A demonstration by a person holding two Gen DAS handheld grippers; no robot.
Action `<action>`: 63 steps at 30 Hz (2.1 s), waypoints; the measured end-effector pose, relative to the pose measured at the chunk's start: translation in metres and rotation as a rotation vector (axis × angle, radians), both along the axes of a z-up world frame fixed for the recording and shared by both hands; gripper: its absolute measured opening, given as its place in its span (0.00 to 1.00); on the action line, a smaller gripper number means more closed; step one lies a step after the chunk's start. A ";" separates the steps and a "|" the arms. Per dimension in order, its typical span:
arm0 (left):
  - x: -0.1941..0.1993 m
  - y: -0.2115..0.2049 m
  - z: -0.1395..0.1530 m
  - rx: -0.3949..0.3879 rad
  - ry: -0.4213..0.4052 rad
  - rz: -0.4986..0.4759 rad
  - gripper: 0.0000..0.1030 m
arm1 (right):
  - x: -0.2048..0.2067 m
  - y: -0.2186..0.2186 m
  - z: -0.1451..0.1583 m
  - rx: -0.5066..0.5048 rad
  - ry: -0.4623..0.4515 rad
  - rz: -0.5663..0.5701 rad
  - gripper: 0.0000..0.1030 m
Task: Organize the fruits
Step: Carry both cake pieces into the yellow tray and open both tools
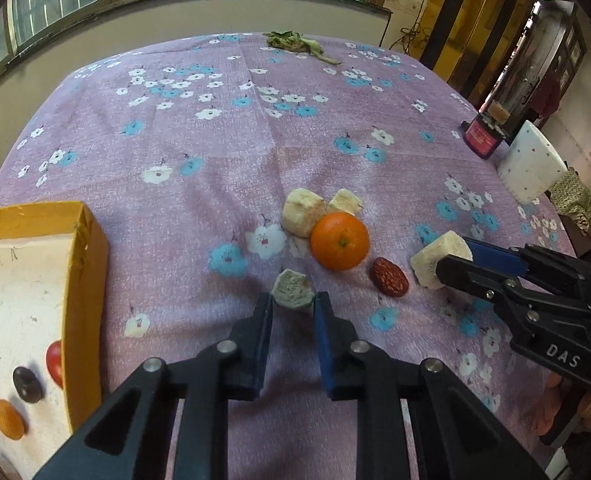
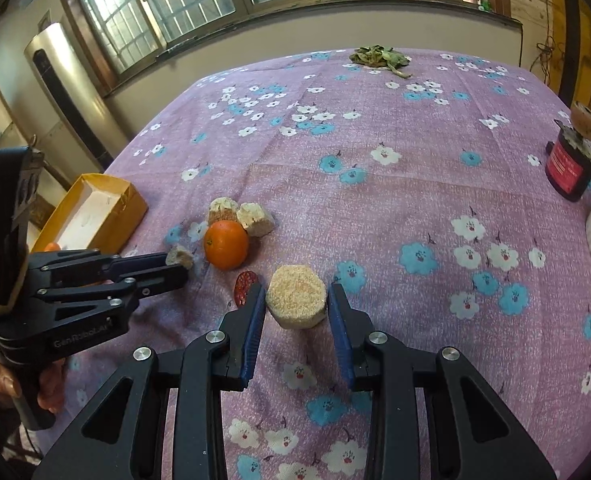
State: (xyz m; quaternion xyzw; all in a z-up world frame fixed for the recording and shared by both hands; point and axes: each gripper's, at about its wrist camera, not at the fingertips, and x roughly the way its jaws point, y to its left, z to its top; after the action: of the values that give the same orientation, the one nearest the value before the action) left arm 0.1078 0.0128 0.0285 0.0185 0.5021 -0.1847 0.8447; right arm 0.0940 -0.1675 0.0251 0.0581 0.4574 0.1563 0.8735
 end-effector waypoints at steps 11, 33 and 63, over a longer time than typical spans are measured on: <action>-0.047 0.011 0.004 -0.041 0.018 -0.025 0.23 | -0.049 0.004 0.004 -0.038 -0.004 -0.023 0.30; -0.098 0.121 0.044 -0.088 -0.073 0.137 0.23 | -0.086 0.127 0.035 -0.047 -0.065 0.132 0.30; -0.083 0.279 0.007 -0.030 -0.005 0.373 0.23 | -0.054 0.289 0.003 -0.068 0.007 0.368 0.30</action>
State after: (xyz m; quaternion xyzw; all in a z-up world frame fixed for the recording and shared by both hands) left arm 0.0243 0.2920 0.0357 -0.0870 0.4917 -0.0320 0.8658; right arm 0.0401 0.1213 0.0283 -0.0557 0.4685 0.2977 0.8299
